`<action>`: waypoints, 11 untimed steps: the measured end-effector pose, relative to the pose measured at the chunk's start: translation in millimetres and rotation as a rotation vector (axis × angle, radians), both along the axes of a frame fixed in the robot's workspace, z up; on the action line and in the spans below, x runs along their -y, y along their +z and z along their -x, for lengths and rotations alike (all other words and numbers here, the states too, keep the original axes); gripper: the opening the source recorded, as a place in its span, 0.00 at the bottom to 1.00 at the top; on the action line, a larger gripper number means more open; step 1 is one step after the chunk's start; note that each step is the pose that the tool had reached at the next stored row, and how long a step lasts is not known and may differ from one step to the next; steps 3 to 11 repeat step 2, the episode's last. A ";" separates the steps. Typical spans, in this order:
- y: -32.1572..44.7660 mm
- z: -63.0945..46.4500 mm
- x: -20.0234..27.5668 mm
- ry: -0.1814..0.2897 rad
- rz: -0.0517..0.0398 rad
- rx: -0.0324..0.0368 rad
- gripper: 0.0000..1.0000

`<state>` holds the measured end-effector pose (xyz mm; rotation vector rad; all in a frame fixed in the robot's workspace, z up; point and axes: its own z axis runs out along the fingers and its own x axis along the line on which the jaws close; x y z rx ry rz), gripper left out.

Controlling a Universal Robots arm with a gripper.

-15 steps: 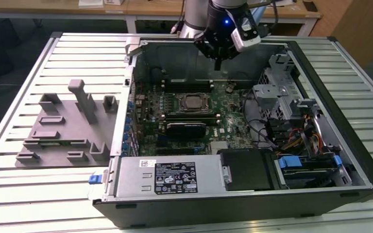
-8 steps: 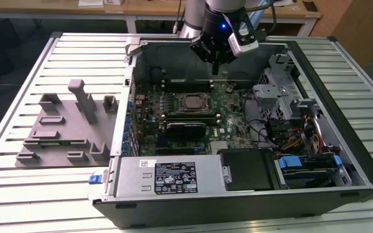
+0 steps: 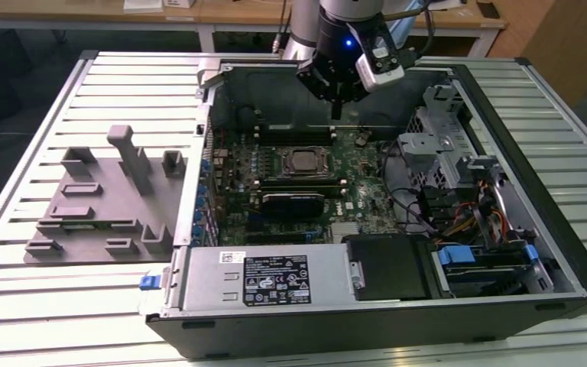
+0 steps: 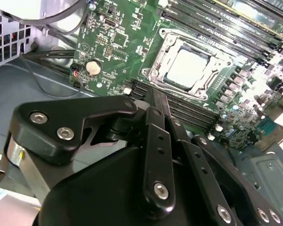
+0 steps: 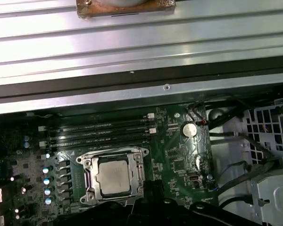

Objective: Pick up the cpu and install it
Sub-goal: 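Install the second cpu locking lever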

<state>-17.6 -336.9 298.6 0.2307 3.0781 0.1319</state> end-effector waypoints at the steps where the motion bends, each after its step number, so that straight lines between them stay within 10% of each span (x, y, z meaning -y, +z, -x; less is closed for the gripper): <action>1: 0.0 0.1 0.0 0.000 0.0000 0.0000 0.11; 11: 0.0 0.1 0.1 0.000 -0.0001 0.0000 0.11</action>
